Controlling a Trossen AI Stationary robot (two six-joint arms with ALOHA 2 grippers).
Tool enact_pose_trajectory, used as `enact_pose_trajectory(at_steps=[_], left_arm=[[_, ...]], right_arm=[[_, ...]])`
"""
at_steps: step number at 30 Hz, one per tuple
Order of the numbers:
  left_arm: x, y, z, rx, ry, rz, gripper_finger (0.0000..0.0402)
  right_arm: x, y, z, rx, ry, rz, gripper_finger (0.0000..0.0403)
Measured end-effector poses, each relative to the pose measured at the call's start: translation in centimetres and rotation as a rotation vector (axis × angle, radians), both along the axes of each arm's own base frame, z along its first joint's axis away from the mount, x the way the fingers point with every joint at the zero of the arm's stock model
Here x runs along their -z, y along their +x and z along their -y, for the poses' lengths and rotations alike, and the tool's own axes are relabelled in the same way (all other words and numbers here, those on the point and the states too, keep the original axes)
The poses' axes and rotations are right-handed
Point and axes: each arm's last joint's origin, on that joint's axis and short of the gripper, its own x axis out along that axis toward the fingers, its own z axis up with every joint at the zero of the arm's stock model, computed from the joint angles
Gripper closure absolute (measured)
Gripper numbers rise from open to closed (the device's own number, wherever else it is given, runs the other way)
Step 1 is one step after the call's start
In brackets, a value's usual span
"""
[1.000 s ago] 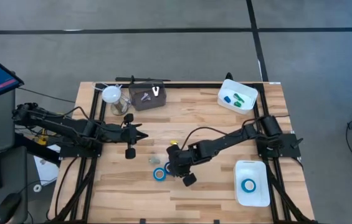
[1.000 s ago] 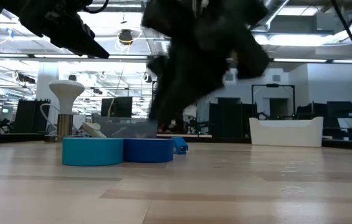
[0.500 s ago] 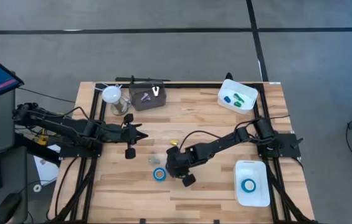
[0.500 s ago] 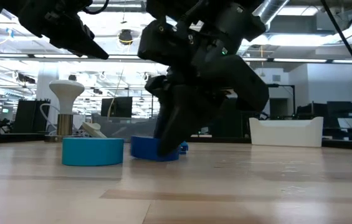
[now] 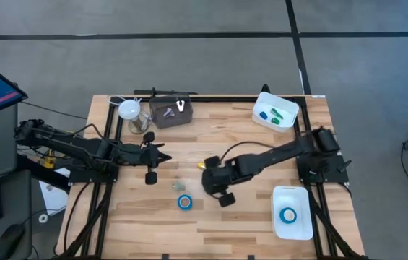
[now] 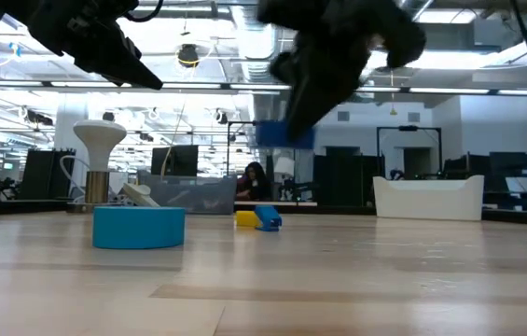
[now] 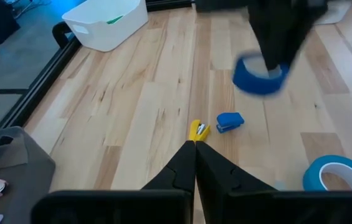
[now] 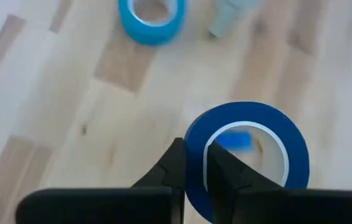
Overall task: Pick and place Stapler, Stapler remover, tape
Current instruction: Put the blue tape into the bottom white bin
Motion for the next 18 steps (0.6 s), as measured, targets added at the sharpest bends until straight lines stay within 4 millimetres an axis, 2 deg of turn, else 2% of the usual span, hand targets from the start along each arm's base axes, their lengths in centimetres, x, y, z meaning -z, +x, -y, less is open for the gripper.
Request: enact_pose_trajectory(at_steps=[5,8,18], left_arm=[[0.0,0.0,0.0,0.000,0.000,0.000,0.0398],[0.0,0.0,0.0,0.000,0.000,0.000,0.0398],[0.0,0.0,0.0,0.001,0.003,-0.001,0.0398]], right_arm=[[-3.4,-3.0,0.8,0.188,-0.045,-0.037,0.0378],[-4.7,-5.3,0.4,0.297,-0.074,-0.049,0.0378],[-3.5,-13.7,-2.3,0.617,0.033,-0.085,0.0378]])
